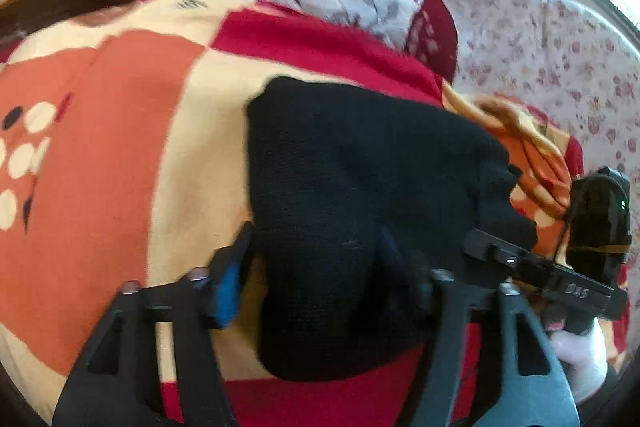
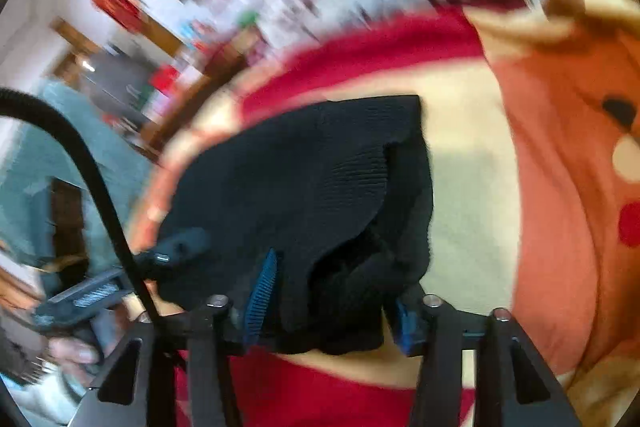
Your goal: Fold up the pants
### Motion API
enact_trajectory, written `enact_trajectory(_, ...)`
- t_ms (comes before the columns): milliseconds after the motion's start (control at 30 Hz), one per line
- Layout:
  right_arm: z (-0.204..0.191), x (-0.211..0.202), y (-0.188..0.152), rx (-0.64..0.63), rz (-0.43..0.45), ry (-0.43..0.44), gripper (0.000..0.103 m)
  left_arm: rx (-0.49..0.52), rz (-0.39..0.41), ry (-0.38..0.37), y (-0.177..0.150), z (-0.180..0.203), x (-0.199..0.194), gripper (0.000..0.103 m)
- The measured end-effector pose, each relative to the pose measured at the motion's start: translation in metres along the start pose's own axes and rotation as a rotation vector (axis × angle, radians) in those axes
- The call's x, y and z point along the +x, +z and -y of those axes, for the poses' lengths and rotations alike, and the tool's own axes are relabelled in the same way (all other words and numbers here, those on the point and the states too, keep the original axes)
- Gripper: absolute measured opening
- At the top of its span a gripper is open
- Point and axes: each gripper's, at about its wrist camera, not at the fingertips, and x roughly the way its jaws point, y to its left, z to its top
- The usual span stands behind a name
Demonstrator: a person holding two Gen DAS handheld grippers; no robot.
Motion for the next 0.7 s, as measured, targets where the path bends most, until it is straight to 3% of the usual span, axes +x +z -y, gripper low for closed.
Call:
enact_trajectory(367, -0.027, -0.058, -0.004, -0.104, 0.088, -0.188, 0.062, 0.072, 0.036, 0.091, -0.003, 0.017, -0.028, 0.071)
enact_trajectory(700, -0.06, -0.093, -0.021, -0.136, 0.175, -0.194, 0.062, 0.119, 0.115, 0.135, -0.014, 0.037, -0.07, 0.071)
